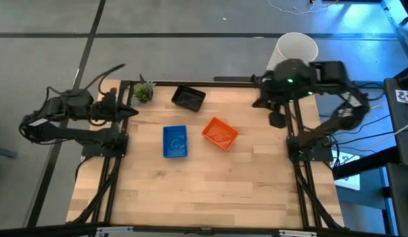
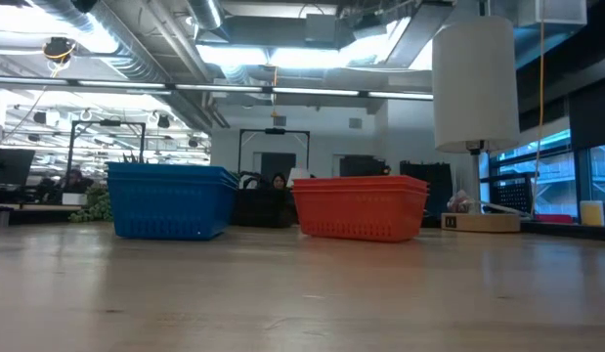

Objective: Stack baskets by color
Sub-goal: Return to Home Position

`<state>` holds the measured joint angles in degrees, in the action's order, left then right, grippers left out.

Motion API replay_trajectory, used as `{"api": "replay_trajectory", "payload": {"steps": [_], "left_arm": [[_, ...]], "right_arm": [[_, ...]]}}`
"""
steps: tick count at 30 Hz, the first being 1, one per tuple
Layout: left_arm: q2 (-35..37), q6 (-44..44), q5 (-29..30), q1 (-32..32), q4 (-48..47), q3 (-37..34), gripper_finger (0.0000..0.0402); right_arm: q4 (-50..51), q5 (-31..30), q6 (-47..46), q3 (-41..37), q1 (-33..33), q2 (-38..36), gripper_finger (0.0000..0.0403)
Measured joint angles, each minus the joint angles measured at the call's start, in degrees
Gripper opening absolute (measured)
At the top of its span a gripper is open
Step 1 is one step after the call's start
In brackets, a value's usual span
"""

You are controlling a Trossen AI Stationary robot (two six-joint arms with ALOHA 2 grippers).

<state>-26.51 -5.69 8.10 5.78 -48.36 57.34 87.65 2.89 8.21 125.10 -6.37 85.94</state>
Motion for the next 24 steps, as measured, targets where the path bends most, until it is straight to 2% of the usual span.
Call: {"api": "replay_trajectory", "payload": {"steps": [6, 15, 19, 24], "left_arm": [[4.52, 0.22, 0.39, 0.00, -0.75, -2.61, 0.0000], [16.84, -0.63, 0.89, 0.02, 6.65, -11.57, 0.0000], [21.97, -0.87, 0.89, 0.02, 11.46, -14.80, 0.0000], [25.00, 1.39, 2.88, 0.02, 13.79, -17.98, 0.0000]], "right_arm": [[-7.82, -6.19, -7.96, -19.17, -0.09, -14.74, 0.0000], [-27.95, -4.69, -13.10, -46.21, -0.07, -38.22, 0.0000], [-33.74, -4.32, -16.30, -55.22, -0.07, -47.74, 0.0000], [-38.20, -4.17, -17.03, -64.47, -0.09, -58.71, 0.0000]]}}
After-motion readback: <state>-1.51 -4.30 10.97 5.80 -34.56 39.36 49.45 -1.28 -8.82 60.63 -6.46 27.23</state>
